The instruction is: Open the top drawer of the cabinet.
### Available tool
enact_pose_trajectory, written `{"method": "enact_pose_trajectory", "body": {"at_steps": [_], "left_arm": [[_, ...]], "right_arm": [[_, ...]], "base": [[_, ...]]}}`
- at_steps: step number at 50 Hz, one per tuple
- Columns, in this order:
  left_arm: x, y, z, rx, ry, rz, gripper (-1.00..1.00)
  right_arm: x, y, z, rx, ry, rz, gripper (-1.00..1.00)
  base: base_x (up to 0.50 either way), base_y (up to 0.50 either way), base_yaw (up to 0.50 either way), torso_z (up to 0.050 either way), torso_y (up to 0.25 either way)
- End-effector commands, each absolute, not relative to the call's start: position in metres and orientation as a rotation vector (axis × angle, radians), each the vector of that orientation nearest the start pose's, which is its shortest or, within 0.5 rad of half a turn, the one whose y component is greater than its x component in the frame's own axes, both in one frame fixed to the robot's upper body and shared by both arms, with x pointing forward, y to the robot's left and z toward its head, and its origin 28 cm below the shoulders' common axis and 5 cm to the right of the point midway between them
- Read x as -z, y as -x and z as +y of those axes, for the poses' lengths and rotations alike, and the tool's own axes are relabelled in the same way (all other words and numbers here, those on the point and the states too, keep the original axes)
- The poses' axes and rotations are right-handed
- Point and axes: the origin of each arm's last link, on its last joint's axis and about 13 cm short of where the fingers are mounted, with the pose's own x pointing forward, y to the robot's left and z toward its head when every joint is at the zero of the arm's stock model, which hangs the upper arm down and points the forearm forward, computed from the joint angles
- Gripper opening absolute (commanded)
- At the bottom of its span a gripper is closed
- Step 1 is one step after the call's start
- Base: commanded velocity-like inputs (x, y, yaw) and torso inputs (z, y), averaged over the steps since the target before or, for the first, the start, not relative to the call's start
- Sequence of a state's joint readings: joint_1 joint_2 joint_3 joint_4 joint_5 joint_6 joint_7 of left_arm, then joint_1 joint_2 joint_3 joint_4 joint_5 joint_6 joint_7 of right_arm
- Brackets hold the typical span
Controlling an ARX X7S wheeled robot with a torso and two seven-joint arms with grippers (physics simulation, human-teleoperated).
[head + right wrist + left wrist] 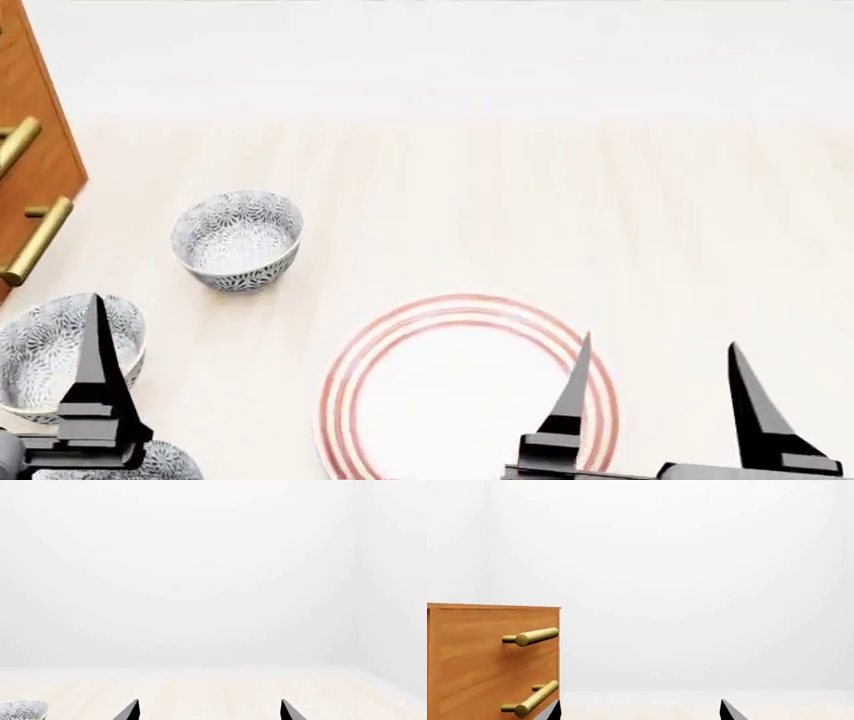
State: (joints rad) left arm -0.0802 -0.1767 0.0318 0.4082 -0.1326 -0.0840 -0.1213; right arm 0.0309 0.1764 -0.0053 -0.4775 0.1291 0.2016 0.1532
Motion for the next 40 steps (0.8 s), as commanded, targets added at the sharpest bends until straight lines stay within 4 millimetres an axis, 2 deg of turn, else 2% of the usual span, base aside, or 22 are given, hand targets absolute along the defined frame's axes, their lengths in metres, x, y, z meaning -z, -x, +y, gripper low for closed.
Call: {"method": "enact_pose_trajectory", "body": {"at_steps": [1,25,30,40], "left_arm": [[-0.1168,-0.2222,0.2294,-0.033,-0.020,-0.412,1.00],[-0.1124,-0.2210,0.2295,-0.036,-0.023,-0.402,1.00],[-0.1117,-0.2208,0.2295,-0.036,-0.026,-0.400,1.00],[-0.1106,-0.2209,0.2295,-0.034,-0.029,-0.394,1.00]], "right_arm": [[-0.1126,-0.2084,-0.1237,0.080,0.037,-0.324,1.00],[-0.1093,-0.2071,-0.1240,0.070,0.041,-0.330,1.00],[-0.1052,-0.2097,-0.1246,0.024,-0.026,-0.263,1.00],[-0.1041,-0.2081,-0.1252,0.056,-0.007,-0.311,1.00]], "base": [[0.50,0.00,0.00,0.000,0.000],[0.50,0.00,0.00,0.000,0.001],[0.48,0.00,0.00,0.000,0.000],[0.00,0.02,0.00,0.000,0.000]]}}
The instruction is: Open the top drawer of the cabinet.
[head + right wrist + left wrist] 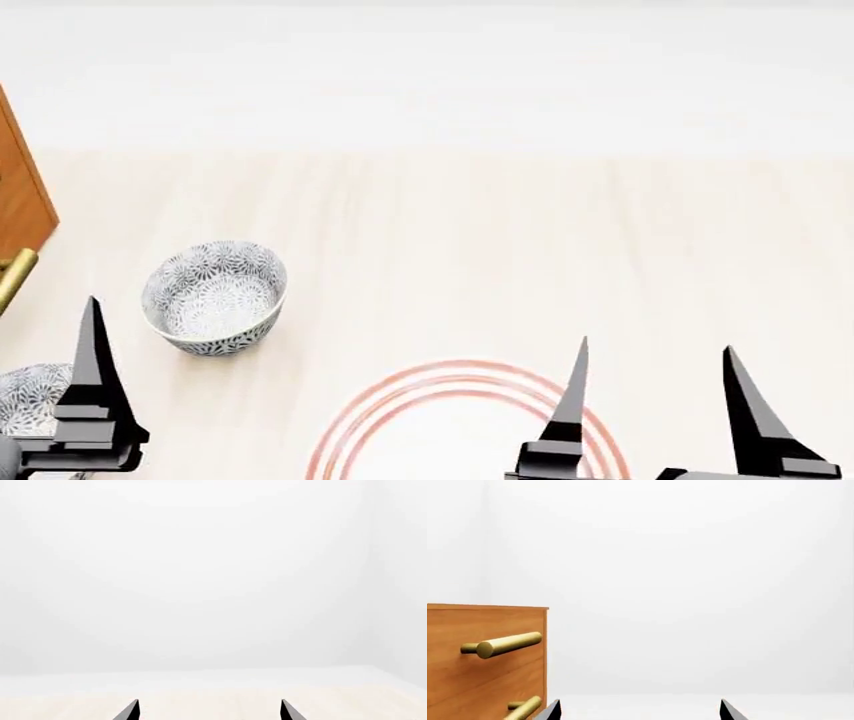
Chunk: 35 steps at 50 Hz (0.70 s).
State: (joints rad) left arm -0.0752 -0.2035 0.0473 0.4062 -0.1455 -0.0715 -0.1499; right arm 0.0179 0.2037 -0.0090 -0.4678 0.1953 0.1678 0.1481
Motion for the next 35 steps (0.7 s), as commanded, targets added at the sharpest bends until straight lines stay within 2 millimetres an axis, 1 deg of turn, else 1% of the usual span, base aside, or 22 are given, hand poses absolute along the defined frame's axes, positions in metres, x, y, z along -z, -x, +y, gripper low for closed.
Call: {"method": "enact_pose_trajectory", "body": {"at_steps": [1,16,21,25,26,28,31,33,34,35], "left_arm": [[-0.110,-0.221,0.229,-0.034,-0.029,-0.393,1.00],[-0.110,-0.220,0.230,-0.037,-0.038,-0.394,1.00],[-0.110,-0.223,0.230,-0.054,-0.099,-0.396,1.00],[-0.122,-0.229,0.234,-0.086,-0.170,-0.415,1.00],[-0.130,-0.230,0.236,-0.083,-0.219,-0.424,1.00],[-0.138,-0.230,0.237,-0.074,-0.249,-0.429,1.00],[-0.160,-0.228,0.241,-0.049,-0.332,-0.479,1.00],[-0.164,-0.228,0.242,-0.045,-0.363,-0.491,1.00],[-0.176,-0.230,0.245,-0.059,-0.448,-0.514,1.00],[-0.182,-0.231,0.246,-0.063,-0.477,-0.530,1.00]], "right_arm": [[-0.104,-0.208,-0.125,0.057,-0.008,-0.312,1.00],[-0.103,-0.208,-0.125,0.073,0.009,-0.309,1.00],[-0.103,-0.208,-0.125,0.070,-0.005,-0.310,1.00],[-0.101,-0.209,-0.126,0.070,-0.016,-0.301,1.00],[-0.100,-0.209,-0.126,0.069,-0.018,-0.298,1.00],[-0.100,-0.209,-0.126,0.069,-0.018,-0.296,1.00],[-0.098,-0.209,-0.126,0.066,-0.023,-0.287,1.00],[-0.098,-0.209,-0.126,0.066,-0.023,-0.285,1.00],[-0.096,-0.209,-0.126,0.063,-0.030,-0.279,1.00],[-0.096,-0.209,-0.127,0.063,-0.031,-0.278,1.00]], "base": [[0.00,0.31,0.00,0.000,0.000],[0.03,0.49,0.00,0.000,0.000],[0.01,0.11,0.00,0.000,0.000],[0.00,0.00,0.00,0.000,0.000],[0.00,0.00,0.00,0.000,0.000],[0.00,0.00,0.00,0.000,0.000],[0.00,0.00,0.00,0.000,0.000],[0.00,0.00,0.00,0.000,0.000],[0.00,0.00,0.00,0.000,0.000],[0.00,0.00,0.00,0.000,0.000]]}}
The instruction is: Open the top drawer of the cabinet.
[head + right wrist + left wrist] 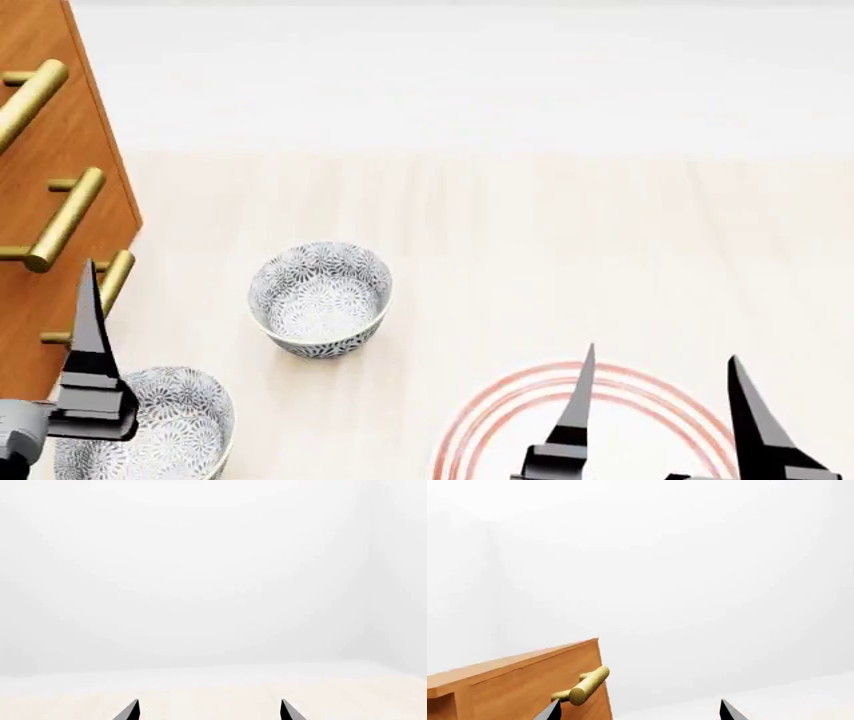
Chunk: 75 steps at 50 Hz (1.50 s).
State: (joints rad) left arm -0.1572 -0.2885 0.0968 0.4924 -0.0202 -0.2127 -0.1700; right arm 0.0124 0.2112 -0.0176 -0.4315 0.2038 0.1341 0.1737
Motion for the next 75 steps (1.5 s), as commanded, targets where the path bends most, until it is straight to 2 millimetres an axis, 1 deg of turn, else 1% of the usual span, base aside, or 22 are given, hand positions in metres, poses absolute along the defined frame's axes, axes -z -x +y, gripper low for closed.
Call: {"method": "enact_pose_trajectory", "body": {"at_steps": [1,6,10,14,15,17,18,20,24,25,26,29,31,33,34,38,40,43,45,54,61,75], "left_arm": [[-0.190,-0.231,0.248,-0.077,-0.521,-0.554,1.00],[-0.216,-0.240,0.257,-0.151,-0.677,-0.620,1.00],[-0.234,-0.243,0.262,-0.161,-0.809,-0.660,1.00],[-0.257,-0.249,0.266,-0.154,-0.994,-0.658,1.00],[-0.260,-0.251,0.266,-0.143,-1.006,-0.636,1.00],[-0.269,-0.254,0.268,-0.170,-1.068,-0.648,1.00],[-0.276,-0.258,0.270,-0.211,-1.146,-0.621,1.00],[-0.286,-0.266,0.273,-0.263,-1.225,-0.606,1.00],[-0.298,-0.279,0.278,-0.326,-1.366,-0.597,1.00],[-0.302,-0.286,0.281,-0.344,-1.456,-0.576,1.00],[-0.303,-0.289,0.282,-0.347,-1.490,-0.557,1.00],[-0.303,-0.299,0.286,-0.314,-1.551,-0.382,1.00],[-0.306,-0.301,0.287,-0.306,-1.586,-0.361,1.00],[-0.307,-0.302,0.287,-0.297,-1.586,-0.328,1.00],[-0.307,-0.302,0.287,-0.268,-1.568,-0.225,1.00],[-0.310,-0.304,0.289,-0.228,-1.563,-0.057,1.00],[-0.310,-0.304,0.288,-0.170,-1.476,0.015,1.00],[-0.311,-0.305,0.287,-0.135,-1.404,0.051,1.00],[-0.313,-0.307,0.288,-0.127,-1.370,0.071,1.00],[-0.311,-0.310,0.288,-0.133,-1.369,0.095,1.00],[-0.313,-0.309,0.283,-0.021,-1.223,0.121,1.00],[-0.310,-0.312,0.282,-0.002,-1.166,0.124,1.00]], "right_arm": [[-0.095,-0.208,-0.127,0.062,-0.032,-0.276,1.00],[-0.093,-0.207,-0.128,0.049,-0.041,-0.265,1.00],[-0.093,-0.206,-0.128,0.041,-0.042,-0.260,1.00],[-0.091,-0.206,-0.128,0.031,-0.043,-0.253,1.00],[-0.091,-0.206,-0.128,0.029,-0.044,-0.252,1.00],[-0.091,-0.206,-0.127,0.027,-0.043,-0.250,1.00],[-0.090,-0.205,-0.127,0.022,-0.046,-0.245,1.00],[-0.088,-0.205,-0.127,0.017,-0.046,-0.241,1.00],[-0.088,-0.204,-0.127,0.012,-0.046,-0.240,1.00],[-0.087,-0.203,-0.127,0.011,-0.046,-0.241,1.00],[-0.087,-0.203,-0.127,0.011,-0.045,-0.241,1.00],[-0.086,-0.203,-0.128,0.010,-0.044,-0.239,1.00],[-0.085,-0.202,-0.128,0.006,-0.044,-0.236,1.00],[-0.085,-0.202,-0.128,0.004,-0.044,-0.235,1.00],[-0.085,-0.202,-0.128,0.001,-0.042,-0.235,1.00],[-0.084,-0.202,-0.127,-0.005,-0.036,-0.234,1.00],[-0.083,-0.202,-0.127,-0.007,-0.035,-0.232,1.00],[-0.082,-0.202,-0.127,-0.010,-0.033,-0.230,1.00],[-0.082,-0.202,-0.128,-0.011,-0.031,-0.229,1.00],[-0.080,-0.202,-0.126,-0.020,-0.024,-0.225,1.00],[-0.079,-0.202,-0.127,-0.022,-0.020,-0.220,1.00],[-0.077,-0.201,-0.126,-0.029,-0.007,-0.215,1.00]], "base": [[0.00,0.00,0.00,0.000,0.000],[0.00,0.00,0.00,0.000,0.000],[0.00,0.00,0.00,0.000,0.000],[0.00,0.00,0.00,0.000,0.000],[0.00,0.00,0.00,0.000,0.000],[0.00,0.00,0.00,0.000,0.000],[0.00,0.00,0.00,0.000,0.000],[0.00,0.00,0.00,0.000,0.000],[0.00,0.00,0.00,0.000,0.000],[0.00,0.00,0.00,0.000,0.000],[0.00,0.00,0.00,0.000,0.000],[0.00,0.00,0.00,0.000,0.000],[0.00,0.00,0.00,0.000,0.000],[0.00,0.00,0.00,0.000,0.000],[0.00,0.00,0.00,0.000,0.000],[0.00,0.00,0.00,0.000,0.000],[0.00,0.00,0.00,0.000,0.000],[0.00,0.00,0.00,0.000,0.000],[0.00,0.00,0.00,0.000,0.000],[0.00,0.00,0.00,0.000,0.000],[0.00,0.00,0.00,0.000,0.000],[0.00,0.00,0.00,0.000,0.000]]}}
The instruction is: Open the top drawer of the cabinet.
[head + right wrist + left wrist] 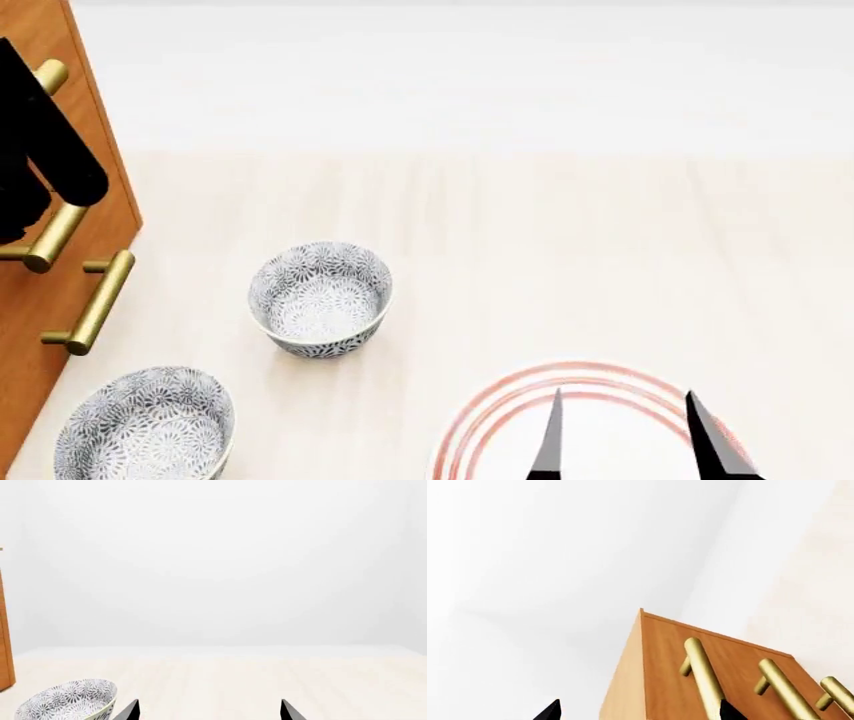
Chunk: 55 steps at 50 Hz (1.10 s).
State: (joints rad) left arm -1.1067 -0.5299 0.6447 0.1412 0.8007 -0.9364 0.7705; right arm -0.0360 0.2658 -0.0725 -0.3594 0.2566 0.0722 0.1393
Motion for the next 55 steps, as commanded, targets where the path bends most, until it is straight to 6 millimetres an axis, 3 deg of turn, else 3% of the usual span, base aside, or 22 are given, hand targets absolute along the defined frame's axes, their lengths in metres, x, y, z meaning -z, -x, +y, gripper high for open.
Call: {"method": "enact_pose_trajectory", "body": {"at_steps": [1,13,33,42,55], "left_arm": [[-0.309,-0.310,0.281,0.018,-1.145,0.134,1.00],[-0.302,-0.318,0.280,0.005,-1.166,0.153,1.00],[-0.293,-0.331,0.270,0.085,-1.030,0.223,1.00],[-0.279,-0.338,0.275,0.055,-1.102,0.284,1.00],[-0.279,-0.345,0.280,0.012,-1.099,0.308,1.00]], "right_arm": [[-0.078,-0.201,-0.126,-0.030,-0.006,-0.215,1.00],[-0.076,-0.201,-0.125,-0.038,0.001,-0.210,1.00],[-0.073,-0.202,-0.126,-0.044,0.008,-0.201,1.00],[-0.072,-0.202,-0.126,-0.048,0.011,-0.201,1.00],[-0.072,-0.202,-0.126,-0.048,0.011,-0.198,1.00]], "base": [[0.00,0.00,0.00,0.000,0.000],[0.00,0.00,0.00,0.000,0.000],[0.00,0.00,0.00,0.000,0.000],[0.00,0.00,0.00,0.000,0.000],[0.00,0.00,0.00,0.000,0.000]]}}
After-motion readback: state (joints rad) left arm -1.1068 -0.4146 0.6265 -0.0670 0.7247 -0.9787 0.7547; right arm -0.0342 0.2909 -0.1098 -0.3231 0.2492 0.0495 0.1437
